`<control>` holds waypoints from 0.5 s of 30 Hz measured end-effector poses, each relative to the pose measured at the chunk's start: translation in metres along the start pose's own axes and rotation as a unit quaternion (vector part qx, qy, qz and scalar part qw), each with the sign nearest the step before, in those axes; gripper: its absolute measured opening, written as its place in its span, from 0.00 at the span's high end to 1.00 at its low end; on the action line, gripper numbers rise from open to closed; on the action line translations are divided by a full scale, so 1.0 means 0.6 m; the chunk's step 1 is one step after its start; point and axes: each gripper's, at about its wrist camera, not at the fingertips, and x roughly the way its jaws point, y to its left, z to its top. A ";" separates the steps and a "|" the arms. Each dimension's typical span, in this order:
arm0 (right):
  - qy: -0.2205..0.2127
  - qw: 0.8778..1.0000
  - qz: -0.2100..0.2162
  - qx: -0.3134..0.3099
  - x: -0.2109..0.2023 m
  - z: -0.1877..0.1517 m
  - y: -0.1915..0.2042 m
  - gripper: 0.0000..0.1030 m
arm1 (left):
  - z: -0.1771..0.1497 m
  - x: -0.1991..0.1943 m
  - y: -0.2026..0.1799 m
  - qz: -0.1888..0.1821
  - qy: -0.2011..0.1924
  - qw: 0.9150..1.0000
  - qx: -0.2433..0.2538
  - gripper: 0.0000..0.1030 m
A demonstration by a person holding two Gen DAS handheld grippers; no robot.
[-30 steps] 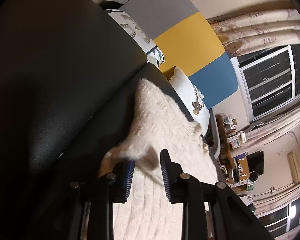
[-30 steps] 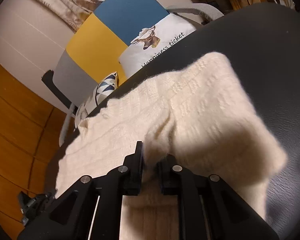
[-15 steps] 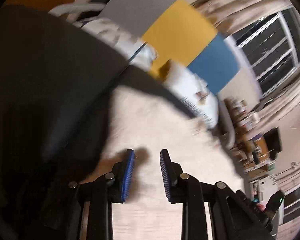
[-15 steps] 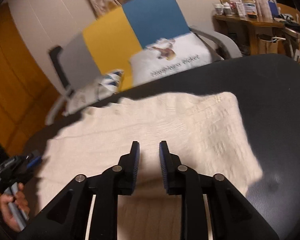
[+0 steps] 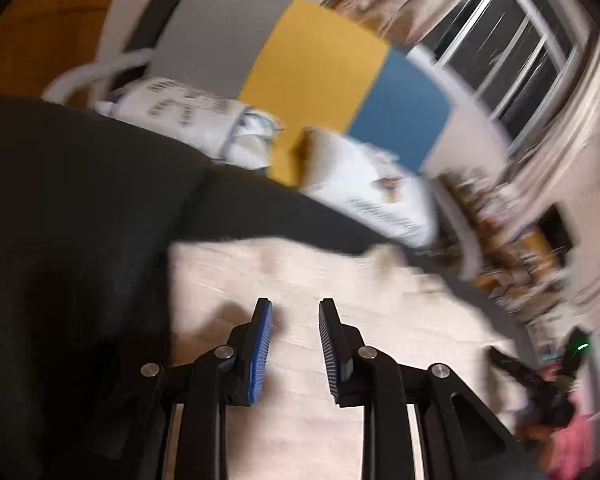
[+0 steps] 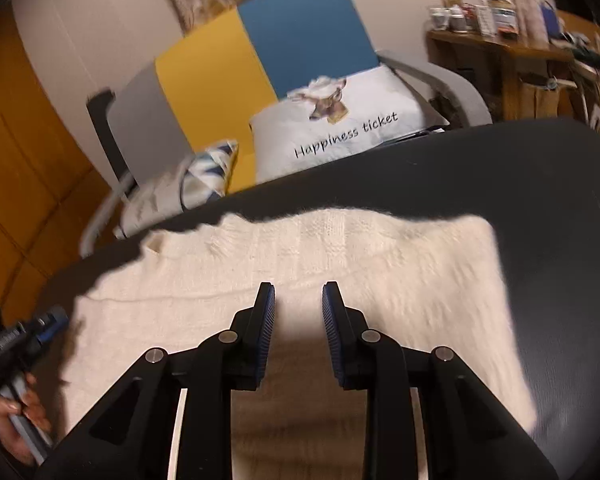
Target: Fold clothes
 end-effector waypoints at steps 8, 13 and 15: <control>-0.008 1.000 0.012 0.019 0.011 -0.007 -0.029 0.74 | 0.000 -0.009 -0.003 -0.023 0.008 1.000 0.000 0.78; -0.006 0.999 0.031 -0.009 -0.042 -0.022 -0.003 0.74 | -0.029 -0.028 -0.090 -0.056 -0.008 0.992 0.117 0.76; 0.018 0.999 0.007 -0.043 -0.048 -0.042 0.010 0.74 | -0.046 -0.005 -0.101 -0.016 0.011 0.988 0.153 0.76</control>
